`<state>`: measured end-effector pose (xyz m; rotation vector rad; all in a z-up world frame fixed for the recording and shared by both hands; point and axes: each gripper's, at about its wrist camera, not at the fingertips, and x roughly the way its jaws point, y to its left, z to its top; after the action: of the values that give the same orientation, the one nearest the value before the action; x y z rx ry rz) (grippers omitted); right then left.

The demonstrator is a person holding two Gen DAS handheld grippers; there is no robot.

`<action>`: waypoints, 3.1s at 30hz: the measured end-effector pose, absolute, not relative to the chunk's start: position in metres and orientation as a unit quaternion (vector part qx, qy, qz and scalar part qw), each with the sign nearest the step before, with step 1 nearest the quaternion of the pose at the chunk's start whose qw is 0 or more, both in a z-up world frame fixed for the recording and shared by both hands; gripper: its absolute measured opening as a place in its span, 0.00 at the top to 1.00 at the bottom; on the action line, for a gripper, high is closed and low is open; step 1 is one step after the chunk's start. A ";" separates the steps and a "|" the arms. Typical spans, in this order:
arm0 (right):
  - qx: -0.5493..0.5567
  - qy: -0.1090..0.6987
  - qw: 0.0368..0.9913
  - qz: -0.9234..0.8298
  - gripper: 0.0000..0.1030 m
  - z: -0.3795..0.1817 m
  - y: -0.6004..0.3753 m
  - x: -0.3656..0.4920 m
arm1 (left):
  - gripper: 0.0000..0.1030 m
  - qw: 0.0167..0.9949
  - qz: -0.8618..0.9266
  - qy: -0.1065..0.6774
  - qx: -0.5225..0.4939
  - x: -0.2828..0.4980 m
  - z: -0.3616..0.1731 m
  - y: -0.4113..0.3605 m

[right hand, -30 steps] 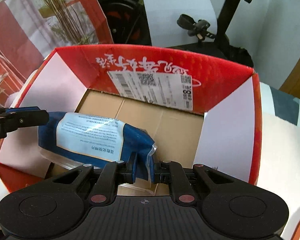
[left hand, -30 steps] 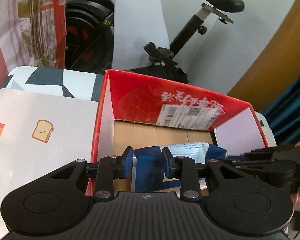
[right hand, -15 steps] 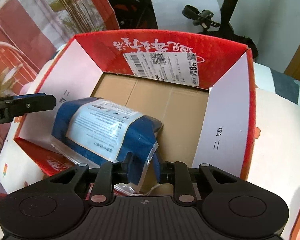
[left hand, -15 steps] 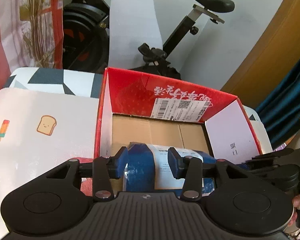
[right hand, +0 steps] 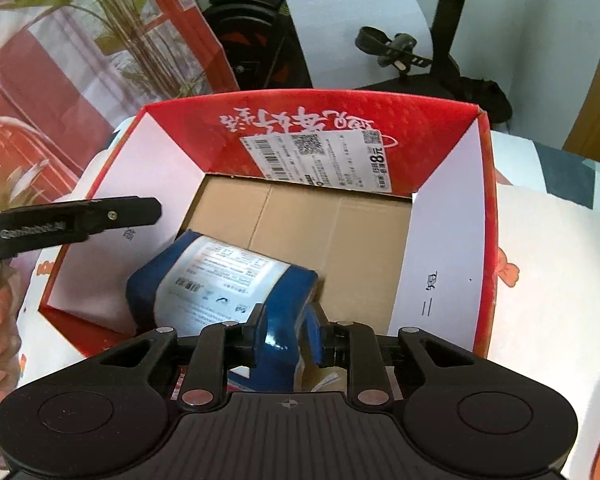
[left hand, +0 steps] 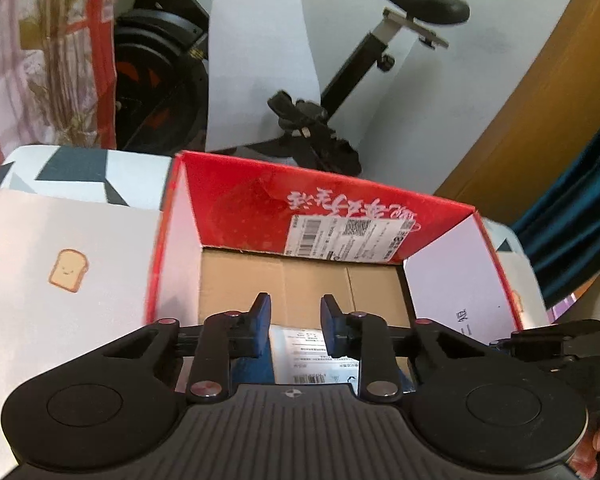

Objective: Organize soft objects
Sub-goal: 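Lower the blue package into the red box and open the right tool, then move the right tool beside the box and grasp the black soft item, then lift the black soft item with the right tool over the red box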

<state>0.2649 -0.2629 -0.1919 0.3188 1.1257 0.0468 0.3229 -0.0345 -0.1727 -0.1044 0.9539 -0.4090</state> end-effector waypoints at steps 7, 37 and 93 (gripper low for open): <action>0.152 0.524 0.838 0.021 0.80 -0.194 -0.264 0.263 | 0.77 0.864 -0.200 0.462 -0.005 0.321 -0.183 -0.054; 0.136 0.330 0.934 0.013 0.80 -0.149 -0.214 0.116 | 0.76 0.926 -0.171 0.337 -0.011 0.169 -0.149 -0.012; 0.231 0.444 0.865 -0.031 0.41 -0.262 -0.242 0.129 | 0.56 0.855 -0.183 0.482 -0.052 0.208 -0.242 -0.005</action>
<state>0.1286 -0.2424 -0.2623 0.4831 0.9298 -0.0652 0.2083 -0.0046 -0.2415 -0.1097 1.0138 -0.3853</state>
